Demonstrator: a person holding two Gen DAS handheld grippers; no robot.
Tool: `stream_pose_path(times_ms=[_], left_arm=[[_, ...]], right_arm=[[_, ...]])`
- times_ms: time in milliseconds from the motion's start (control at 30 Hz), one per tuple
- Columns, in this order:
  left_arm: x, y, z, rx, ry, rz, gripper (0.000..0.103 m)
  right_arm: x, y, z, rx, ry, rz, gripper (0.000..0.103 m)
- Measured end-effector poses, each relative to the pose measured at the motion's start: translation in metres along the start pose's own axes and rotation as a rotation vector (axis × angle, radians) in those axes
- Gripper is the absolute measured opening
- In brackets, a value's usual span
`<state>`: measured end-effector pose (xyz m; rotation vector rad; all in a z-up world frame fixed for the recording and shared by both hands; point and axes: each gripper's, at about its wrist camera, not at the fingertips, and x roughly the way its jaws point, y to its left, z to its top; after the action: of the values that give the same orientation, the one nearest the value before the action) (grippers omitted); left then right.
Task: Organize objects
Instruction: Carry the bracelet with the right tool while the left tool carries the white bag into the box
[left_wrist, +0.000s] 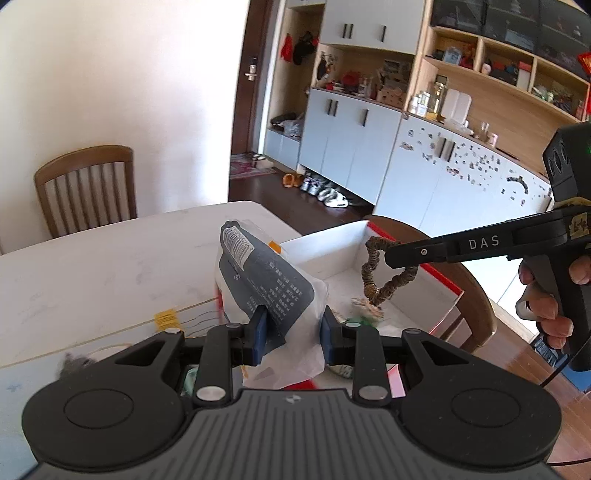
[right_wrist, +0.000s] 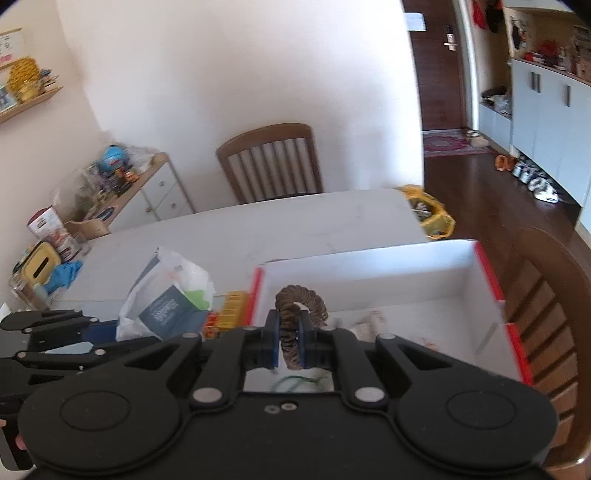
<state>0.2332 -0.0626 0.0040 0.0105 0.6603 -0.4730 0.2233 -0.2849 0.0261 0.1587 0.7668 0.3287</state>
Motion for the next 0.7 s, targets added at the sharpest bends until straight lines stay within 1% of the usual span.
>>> stream_pose_path(times_ms=[133, 267, 400, 600, 700], left_arm=[[0.02, -0.018, 0.006, 0.011, 0.017, -0.019, 0.028], [0.037, -0.036, 0.009, 0.034, 0.024, -0.023, 0.028], [0.056, -0.049, 0.011, 0.031, 0.038, -0.035, 0.028], [0.094, -0.06, 0.017, 0.004, 0.076, -0.069, 0.028], [0.111, -0.065, 0.019, 0.007, 0.088, -0.083, 0.028]], right_arm=[[-0.004, -0.024, -0.003, 0.011, 0.0, -0.034, 0.008], [-0.004, -0.044, -0.008, 0.019, 0.009, -0.055, 0.008], [-0.004, -0.066, -0.014, 0.013, 0.027, -0.076, 0.008], [0.007, -0.08, -0.026, -0.035, 0.074, -0.115, 0.008], [0.017, -0.083, -0.03, -0.066, 0.1, -0.136, 0.008]])
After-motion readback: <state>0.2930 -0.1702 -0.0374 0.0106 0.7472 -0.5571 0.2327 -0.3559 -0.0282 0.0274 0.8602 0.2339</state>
